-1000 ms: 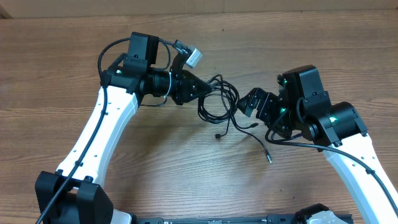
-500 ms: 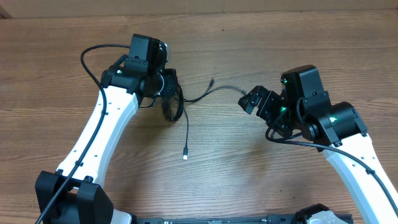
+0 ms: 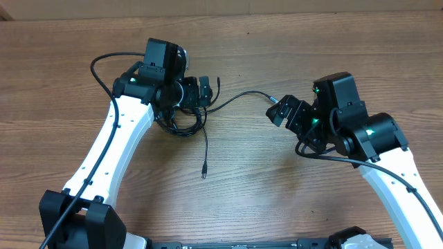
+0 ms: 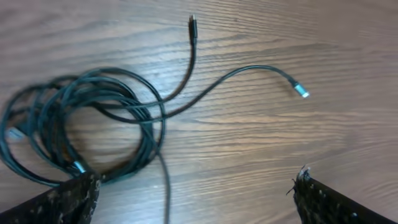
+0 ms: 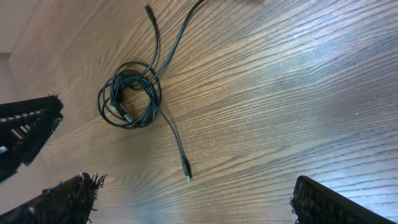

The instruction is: Untangle cables

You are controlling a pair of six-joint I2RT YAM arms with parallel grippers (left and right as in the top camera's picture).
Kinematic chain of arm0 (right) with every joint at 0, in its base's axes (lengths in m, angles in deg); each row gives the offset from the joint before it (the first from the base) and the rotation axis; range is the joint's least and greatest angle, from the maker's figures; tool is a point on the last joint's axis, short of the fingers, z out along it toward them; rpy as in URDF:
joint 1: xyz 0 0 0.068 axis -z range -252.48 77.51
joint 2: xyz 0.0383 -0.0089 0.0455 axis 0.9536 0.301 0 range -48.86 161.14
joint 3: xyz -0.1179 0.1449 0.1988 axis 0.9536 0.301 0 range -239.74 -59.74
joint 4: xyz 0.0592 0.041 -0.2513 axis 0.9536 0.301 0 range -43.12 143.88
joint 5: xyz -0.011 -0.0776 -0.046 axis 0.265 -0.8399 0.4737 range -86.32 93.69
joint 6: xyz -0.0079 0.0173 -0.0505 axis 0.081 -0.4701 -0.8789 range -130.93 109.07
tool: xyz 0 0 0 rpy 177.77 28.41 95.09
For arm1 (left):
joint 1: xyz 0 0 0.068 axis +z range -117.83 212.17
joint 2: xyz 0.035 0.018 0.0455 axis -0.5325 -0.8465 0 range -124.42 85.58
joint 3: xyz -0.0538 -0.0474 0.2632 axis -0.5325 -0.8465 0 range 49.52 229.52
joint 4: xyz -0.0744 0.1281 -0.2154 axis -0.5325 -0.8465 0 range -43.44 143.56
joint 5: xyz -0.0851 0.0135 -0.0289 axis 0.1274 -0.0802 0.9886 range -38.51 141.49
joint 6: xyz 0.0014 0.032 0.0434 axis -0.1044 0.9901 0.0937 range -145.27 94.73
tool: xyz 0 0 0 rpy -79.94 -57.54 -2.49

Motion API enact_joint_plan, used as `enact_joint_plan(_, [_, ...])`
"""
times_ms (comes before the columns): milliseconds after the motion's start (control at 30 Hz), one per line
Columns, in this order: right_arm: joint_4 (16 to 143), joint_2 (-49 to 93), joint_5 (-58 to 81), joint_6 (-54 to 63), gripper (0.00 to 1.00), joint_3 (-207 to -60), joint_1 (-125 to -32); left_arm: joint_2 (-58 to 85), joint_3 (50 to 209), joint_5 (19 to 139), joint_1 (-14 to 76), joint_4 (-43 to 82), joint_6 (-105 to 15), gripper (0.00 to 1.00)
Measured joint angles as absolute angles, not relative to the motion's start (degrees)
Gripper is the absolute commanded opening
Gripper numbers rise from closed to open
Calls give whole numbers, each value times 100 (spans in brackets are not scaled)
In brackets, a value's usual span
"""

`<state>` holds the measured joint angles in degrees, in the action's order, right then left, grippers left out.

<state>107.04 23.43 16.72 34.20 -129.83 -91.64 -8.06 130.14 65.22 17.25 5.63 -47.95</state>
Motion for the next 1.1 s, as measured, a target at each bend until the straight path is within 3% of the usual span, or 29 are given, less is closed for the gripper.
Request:
enact_joint_plan(167, [10706,2439,1526,3404,100,-12983,-9164,-1001,13020,6647,1719,522,-6430,100])
enact_joint_plan(433, [10761,2459,1303,3033,100,-12983,-9164,-1993,13025,6809,1409,629,-10657,100])
enact_joint_plan(567, [10805,2459,1237,2814,100,-12983,-9164,-2489,13025,6876,1188,799,-11699,100])
enact_joint_plan(800, [10824,2459,1218,2552,100,-12983,-9164,-2998,13025,6890,1170,1001,-12340,100])
enact_joint_plan(1100, [10820,2459,1172,2375,100,-12983,-9164,-3049,13051,6623,1435,1195,-12095,100])
